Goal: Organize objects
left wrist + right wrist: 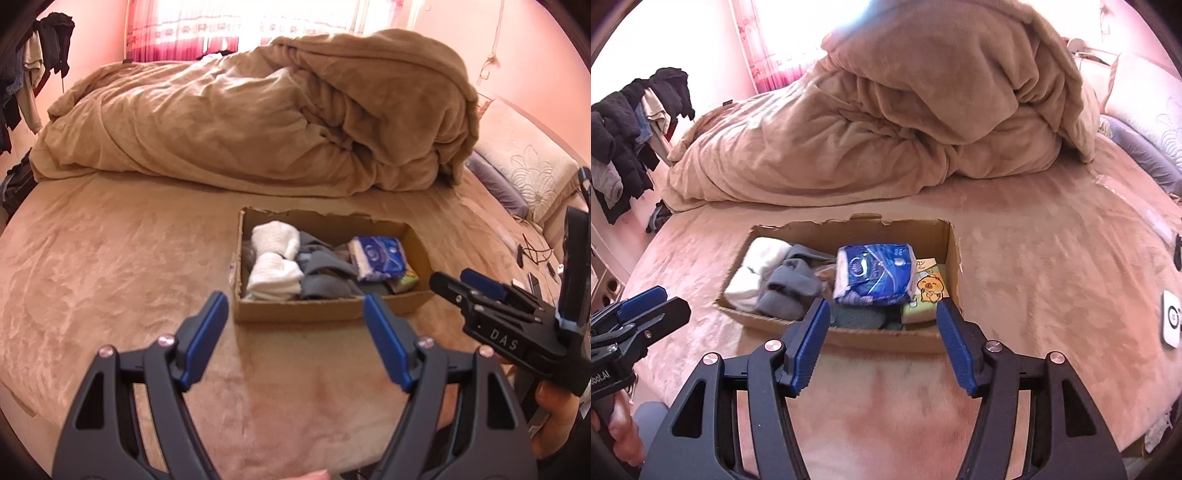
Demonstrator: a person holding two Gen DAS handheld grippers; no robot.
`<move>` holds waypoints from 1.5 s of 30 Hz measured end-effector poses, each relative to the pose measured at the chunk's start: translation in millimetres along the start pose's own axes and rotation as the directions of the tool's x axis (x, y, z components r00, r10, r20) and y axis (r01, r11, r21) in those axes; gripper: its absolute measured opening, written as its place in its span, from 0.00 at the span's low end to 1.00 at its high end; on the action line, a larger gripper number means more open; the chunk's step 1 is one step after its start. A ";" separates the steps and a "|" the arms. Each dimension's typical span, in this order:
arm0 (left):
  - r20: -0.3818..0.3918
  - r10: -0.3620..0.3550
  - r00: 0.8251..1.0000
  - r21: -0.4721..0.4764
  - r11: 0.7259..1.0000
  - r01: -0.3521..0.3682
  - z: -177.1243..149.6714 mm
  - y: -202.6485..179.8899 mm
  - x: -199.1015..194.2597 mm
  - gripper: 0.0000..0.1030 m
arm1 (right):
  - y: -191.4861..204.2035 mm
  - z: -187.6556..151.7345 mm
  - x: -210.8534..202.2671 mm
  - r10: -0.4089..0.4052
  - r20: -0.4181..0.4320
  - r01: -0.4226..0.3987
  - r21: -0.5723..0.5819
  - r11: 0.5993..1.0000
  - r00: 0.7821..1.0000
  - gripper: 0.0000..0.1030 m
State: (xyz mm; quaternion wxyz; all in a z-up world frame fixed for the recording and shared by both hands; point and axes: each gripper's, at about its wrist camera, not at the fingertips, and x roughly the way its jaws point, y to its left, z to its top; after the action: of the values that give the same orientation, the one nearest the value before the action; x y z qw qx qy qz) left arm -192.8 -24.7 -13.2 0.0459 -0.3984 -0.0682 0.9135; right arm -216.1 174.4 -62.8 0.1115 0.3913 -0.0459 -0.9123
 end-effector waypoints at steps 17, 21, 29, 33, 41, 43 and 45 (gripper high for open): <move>0.030 0.032 0.999 0.022 0.999 -0.032 -66.7 -14.8 -74.0 0.75 | 34.5 -58.3 -92.0 0.003 0.046 0.000 -0.050 0.999 0.999 0.61; 0.040 0.034 0.999 0.026 0.999 -0.035 -82.9 -16.9 -82.5 0.75 | 40.5 -76.6 -105.4 -0.008 0.048 0.011 -0.063 0.998 0.999 0.62; 0.044 0.035 0.998 0.037 0.999 -0.036 -105.1 -16.7 -84.6 0.75 | 47.1 -100.3 -114.6 -0.003 0.066 0.008 -0.083 0.996 0.998 0.62; 0.053 0.030 0.998 0.040 0.999 -0.032 -112.5 -16.5 -85.9 0.75 | 47.0 -107.9 -113.1 -0.005 0.070 0.010 -0.081 0.997 0.998 0.62; 0.066 0.021 0.998 0.032 0.999 -0.024 -122.6 -17.7 -86.4 0.75 | 43.3 -115.9 -113.0 -0.003 0.085 0.010 -0.076 0.997 0.996 0.62; 0.069 0.024 0.997 0.035 0.999 -0.026 -123.5 -17.9 -87.1 0.75 | 40.9 -116.8 -112.4 -0.005 0.086 0.011 -0.071 0.997 0.996 0.62; 0.072 0.025 0.997 0.036 0.999 -0.028 -124.4 -18.6 -87.9 0.75 | 39.0 -118.3 -112.6 -0.003 0.088 0.009 -0.065 0.998 0.996 0.62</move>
State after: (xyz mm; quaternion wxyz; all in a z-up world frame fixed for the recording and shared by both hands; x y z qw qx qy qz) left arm -41.3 -7.6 -30.5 0.0385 -0.3655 -0.0476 0.9288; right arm -48.6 163.9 -58.5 0.1193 0.3472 -0.0195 -0.9300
